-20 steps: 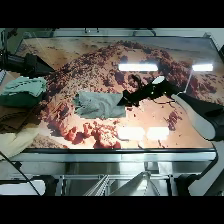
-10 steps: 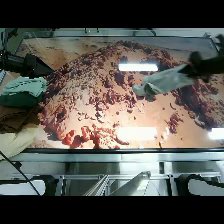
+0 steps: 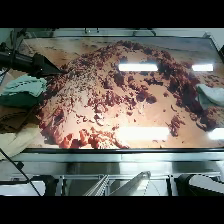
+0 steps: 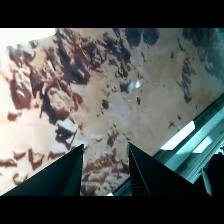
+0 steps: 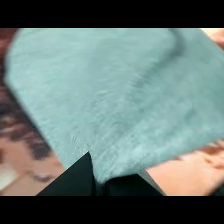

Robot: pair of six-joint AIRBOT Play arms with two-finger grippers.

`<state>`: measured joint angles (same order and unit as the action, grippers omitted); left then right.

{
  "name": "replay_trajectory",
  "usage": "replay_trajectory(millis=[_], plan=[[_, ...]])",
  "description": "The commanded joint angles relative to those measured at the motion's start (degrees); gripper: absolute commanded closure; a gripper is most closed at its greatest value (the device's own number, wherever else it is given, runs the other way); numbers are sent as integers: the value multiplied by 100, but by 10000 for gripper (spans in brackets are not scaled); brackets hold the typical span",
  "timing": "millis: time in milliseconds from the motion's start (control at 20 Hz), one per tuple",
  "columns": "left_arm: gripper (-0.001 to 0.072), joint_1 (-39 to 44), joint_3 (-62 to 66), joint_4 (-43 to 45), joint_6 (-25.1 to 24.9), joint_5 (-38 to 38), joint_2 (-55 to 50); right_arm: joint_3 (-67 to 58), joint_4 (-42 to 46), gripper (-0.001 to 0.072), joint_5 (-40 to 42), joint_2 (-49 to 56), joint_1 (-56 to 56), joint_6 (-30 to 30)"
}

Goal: Fold the shirts.

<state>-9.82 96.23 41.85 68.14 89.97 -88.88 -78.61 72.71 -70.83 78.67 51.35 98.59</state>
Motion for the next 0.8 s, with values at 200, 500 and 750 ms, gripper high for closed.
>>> replay_trajectory(millis=[200, 500, 750], plan=[[414, 361, 0, 13, 33, -2, 2, 1849, 560, 700, 109, 170, 1932, -442], [414, 313, 0, 13, 35, 4, 2, 2002, 726, 700, -238, 168, 2216, -737], [414, 313, 0, 11, 35, 7, 2, 1895, 1078, 103, -914, 168, 2212, -675]])
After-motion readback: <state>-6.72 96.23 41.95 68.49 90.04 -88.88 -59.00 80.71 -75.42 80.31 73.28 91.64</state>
